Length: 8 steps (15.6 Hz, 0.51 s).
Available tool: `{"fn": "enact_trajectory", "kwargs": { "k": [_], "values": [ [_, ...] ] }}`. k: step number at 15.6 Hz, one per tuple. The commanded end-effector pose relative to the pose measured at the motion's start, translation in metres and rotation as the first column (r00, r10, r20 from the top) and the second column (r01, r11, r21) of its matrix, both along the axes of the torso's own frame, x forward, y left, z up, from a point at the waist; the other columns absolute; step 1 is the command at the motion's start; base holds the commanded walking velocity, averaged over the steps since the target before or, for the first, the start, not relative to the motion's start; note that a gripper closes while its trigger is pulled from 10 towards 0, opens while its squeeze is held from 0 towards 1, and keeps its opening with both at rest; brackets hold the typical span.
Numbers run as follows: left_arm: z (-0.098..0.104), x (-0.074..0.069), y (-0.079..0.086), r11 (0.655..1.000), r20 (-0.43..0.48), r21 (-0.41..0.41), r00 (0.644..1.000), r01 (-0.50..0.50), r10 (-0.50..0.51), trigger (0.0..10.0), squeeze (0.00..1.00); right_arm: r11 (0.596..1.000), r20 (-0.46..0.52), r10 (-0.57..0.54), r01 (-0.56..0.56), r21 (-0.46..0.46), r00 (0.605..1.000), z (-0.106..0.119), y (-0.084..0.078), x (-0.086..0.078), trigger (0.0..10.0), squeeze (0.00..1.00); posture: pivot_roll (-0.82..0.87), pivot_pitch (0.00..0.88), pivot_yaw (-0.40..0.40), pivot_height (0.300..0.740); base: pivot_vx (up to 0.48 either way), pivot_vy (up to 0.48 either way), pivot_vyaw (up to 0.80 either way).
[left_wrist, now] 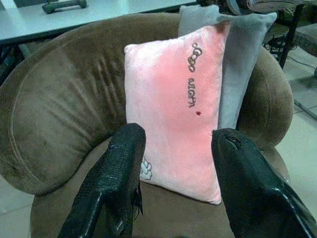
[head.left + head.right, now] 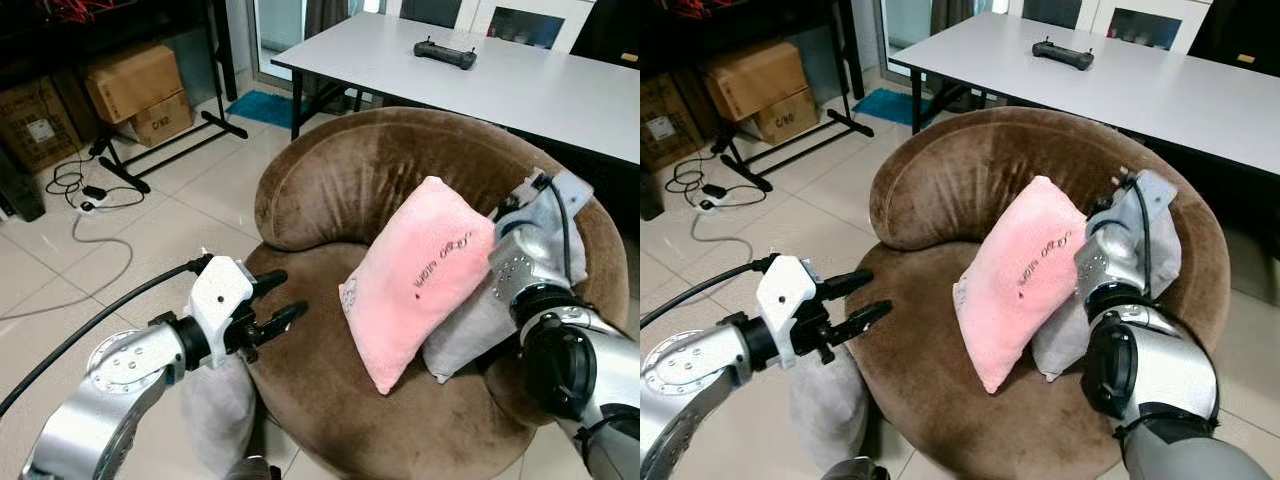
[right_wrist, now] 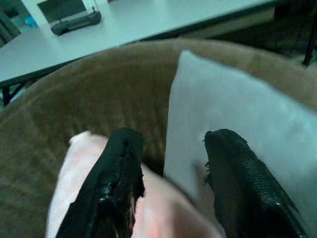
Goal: Move the pillow to the sofa from floor
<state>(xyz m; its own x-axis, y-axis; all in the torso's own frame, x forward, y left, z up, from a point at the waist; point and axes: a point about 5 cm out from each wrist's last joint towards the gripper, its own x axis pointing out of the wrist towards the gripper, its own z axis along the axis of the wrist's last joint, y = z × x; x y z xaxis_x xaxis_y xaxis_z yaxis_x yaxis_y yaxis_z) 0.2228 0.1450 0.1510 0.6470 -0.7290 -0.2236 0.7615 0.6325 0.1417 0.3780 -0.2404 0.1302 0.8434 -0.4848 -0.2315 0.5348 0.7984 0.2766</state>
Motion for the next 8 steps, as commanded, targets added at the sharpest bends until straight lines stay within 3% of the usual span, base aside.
{"fn": "enact_trajectory", "kwargs": {
  "k": [1,2,3,4,5,7,8],
  "values": [
    [-0.002,0.001,-0.002,1.0,-0.003,0.007,1.0,0.013,-0.013,10.0,0.0,0.999,0.04,-0.013,0.015,-0.036,0.999,0.011,-0.004,0.003,10.0,1.0,0.13,0.0,0.015,0.74,0.0,0.0,0.0],
    [-0.003,0.003,-0.003,1.0,0.0,0.006,1.0,0.013,-0.013,10.0,0.0,0.998,0.057,-0.031,0.034,-0.053,0.998,0.015,-0.008,0.002,10.0,1.0,0.13,0.0,0.018,0.74,0.0,0.0,0.0],
    [-0.003,0.007,-0.004,1.0,0.028,0.008,0.999,-0.022,0.021,10.0,0.0,0.999,0.125,-0.035,0.036,0.0,0.992,0.022,-0.014,0.003,10.0,1.0,0.12,0.0,0.018,0.74,0.0,0.0,0.0],
    [-0.004,0.015,0.001,0.989,0.048,-0.009,0.988,-0.148,0.148,10.0,0.0,0.997,0.226,0.052,-0.038,-0.068,0.973,0.037,-0.015,0.006,10.0,1.0,0.11,0.0,0.014,0.74,0.0,0.0,0.0],
    [-0.004,0.017,0.004,0.979,0.061,-0.019,0.977,-0.201,0.202,10.0,0.0,0.989,0.248,0.1,-0.07,-0.129,0.964,0.042,-0.013,0.006,10.0,1.0,0.11,0.0,0.014,0.74,0.0,0.0,0.0],
    [-0.009,0.018,0.018,0.894,0.071,-0.085,0.892,-0.44,0.446,10.0,0.0,0.9,0.232,0.388,-0.313,-0.303,0.892,0.03,0.007,-0.006,10.0,1.0,0.06,0.0,0.005,0.74,0.0,0.0,0.0],
    [-0.015,0.012,0.022,0.865,0.072,-0.064,0.862,-0.497,0.501,10.0,0.0,0.854,0.179,0.485,-0.42,-0.308,0.856,0.017,0.02,-0.021,10.0,1.0,0.04,0.0,0.005,0.74,0.0,0.0,0.0]
  ]
}}
